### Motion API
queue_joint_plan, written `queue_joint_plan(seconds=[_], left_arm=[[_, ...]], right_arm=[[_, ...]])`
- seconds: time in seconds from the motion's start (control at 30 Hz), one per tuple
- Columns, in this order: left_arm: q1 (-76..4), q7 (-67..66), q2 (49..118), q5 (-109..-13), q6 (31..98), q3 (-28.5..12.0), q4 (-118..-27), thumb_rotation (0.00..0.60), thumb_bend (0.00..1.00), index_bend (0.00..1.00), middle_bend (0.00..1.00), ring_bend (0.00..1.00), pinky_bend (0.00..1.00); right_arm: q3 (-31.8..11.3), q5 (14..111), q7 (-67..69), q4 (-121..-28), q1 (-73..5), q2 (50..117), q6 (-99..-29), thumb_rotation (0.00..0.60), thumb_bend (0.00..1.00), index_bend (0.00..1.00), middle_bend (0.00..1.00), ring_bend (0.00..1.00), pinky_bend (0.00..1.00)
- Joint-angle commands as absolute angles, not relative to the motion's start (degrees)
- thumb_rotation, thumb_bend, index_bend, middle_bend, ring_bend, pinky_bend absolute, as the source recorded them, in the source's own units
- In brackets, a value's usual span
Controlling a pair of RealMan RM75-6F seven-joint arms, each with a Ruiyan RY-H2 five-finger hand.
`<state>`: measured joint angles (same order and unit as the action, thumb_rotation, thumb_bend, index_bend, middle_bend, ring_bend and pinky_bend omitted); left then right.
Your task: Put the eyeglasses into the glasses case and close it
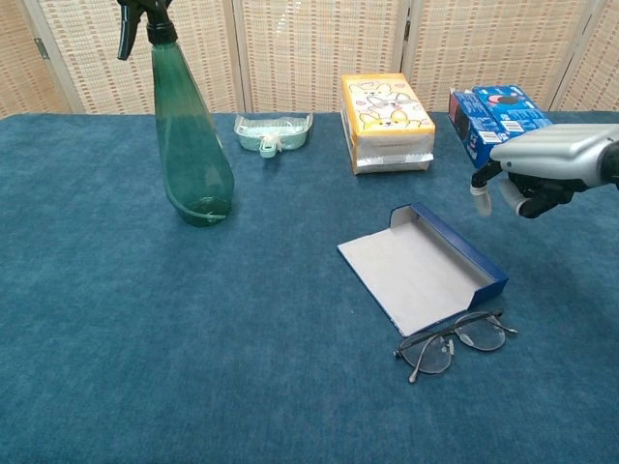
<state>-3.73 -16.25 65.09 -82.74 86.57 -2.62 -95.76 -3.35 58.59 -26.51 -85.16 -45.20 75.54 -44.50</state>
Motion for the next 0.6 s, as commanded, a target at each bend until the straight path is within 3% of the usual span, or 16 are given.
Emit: queue_joint_plan(seconds=[0.03, 0.33, 0.6], left_arm=[[-3.76, -16.29, 65.15, -82.71, 86.48, -2.62, -95.77, 0.6, 0.13, 0.14, 0.07, 0.05, 0.18], [-3.84, -16.56, 64.87, -82.75, 86.36, -2.62, -95.9, 0.6, 0.13, 0.14, 0.07, 0.05, 0.18], [-3.82, -16.47, 65.09, -82.26, 86.01, -2.6, -95.53, 0.6, 0.13, 0.14, 0.07, 0.05, 0.18]], right_arm=[[-4.42, 51.97, -27.68, -82.79, -47.12, 77.19, -41.19, 0.6, 1.0, 0.23, 1.0, 1.0, 1.0], [-4.57, 42.85, -28.79, -78.99, -51.29, 81.47, -37.14, 0.6, 1.0, 0.19, 1.0, 1.0, 1.0], [-5.19, 45.44, -25.44, -81.45, -52.84, 83.49, -35.87, 0.6, 1.0, 0.19, 1.0, 1.0, 1.0]])
